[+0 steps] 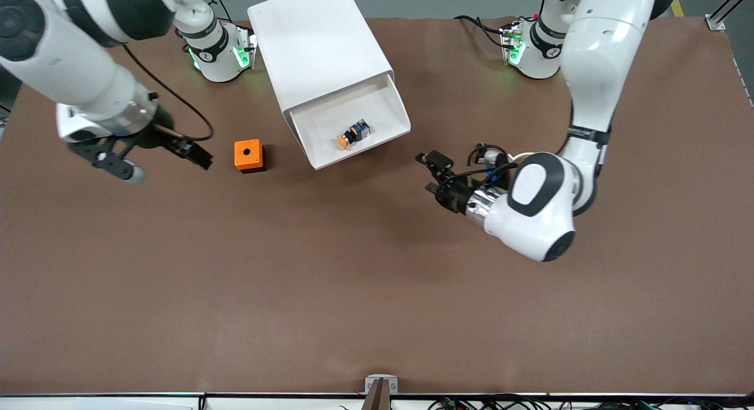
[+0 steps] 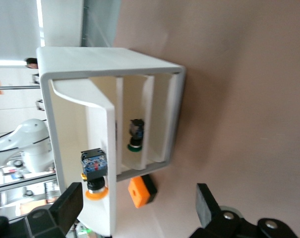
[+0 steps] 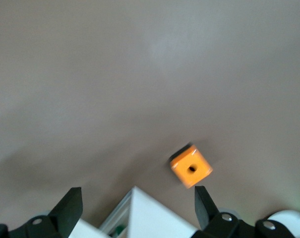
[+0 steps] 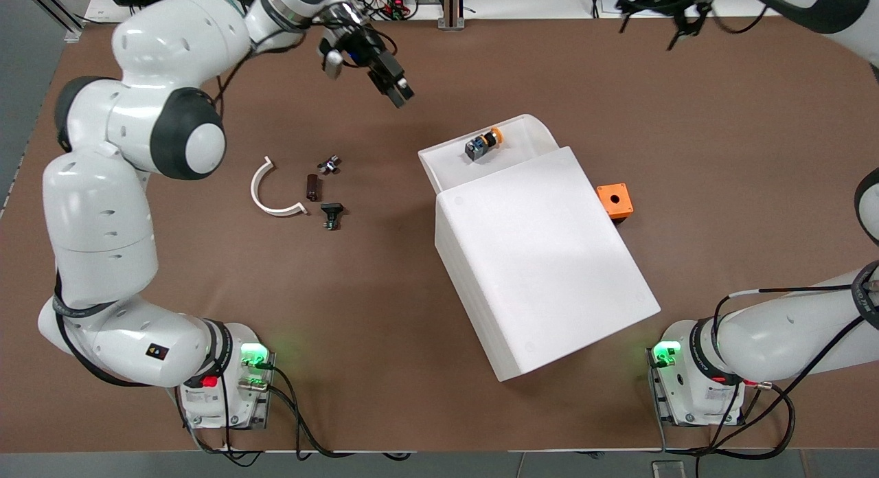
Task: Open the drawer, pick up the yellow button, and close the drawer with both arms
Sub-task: 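Reach the right gripper into the drawer while the left gripper withdraws, then grasp the yellow mushroom push button in the drawer with the right gripper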
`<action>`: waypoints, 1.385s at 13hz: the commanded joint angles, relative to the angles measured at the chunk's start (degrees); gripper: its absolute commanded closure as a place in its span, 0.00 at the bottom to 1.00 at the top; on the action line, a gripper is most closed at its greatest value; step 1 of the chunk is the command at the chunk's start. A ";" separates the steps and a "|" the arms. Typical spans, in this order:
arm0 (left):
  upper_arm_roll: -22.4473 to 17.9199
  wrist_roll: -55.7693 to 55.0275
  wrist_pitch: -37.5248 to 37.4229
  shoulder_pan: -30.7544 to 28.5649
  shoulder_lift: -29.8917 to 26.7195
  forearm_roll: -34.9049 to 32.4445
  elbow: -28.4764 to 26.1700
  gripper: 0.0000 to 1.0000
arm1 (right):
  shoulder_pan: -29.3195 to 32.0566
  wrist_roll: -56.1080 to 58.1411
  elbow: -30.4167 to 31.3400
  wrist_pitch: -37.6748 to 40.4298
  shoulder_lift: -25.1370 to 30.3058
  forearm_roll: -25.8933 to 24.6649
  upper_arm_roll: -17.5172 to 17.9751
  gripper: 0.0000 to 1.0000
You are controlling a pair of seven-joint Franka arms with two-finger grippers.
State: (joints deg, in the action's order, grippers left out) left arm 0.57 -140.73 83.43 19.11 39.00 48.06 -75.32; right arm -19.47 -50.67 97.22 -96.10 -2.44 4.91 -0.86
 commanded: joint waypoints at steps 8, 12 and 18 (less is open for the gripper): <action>-0.57 26.51 -2.30 -5.92 -2.97 -23.80 1.84 0.00 | -19.80 -37.55 0.95 -9.27 -6.95 5.20 -0.54 0.00; -1.19 43.05 -2.30 -7.24 -2.97 -28.79 1.84 0.00 | -26.31 -45.46 2.70 -16.55 -10.12 5.20 -0.54 0.00; -1.54 65.54 -1.16 -6.98 -2.35 -33.64 1.76 0.00 | -29.66 -47.42 4.37 -19.21 -11.88 5.20 -0.63 0.00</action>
State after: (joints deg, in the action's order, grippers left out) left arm -0.40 -81.66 81.68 11.40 36.54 16.07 -73.79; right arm -48.14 -97.37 100.32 -114.50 -14.93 9.74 -0.76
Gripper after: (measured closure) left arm 0.000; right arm 0.000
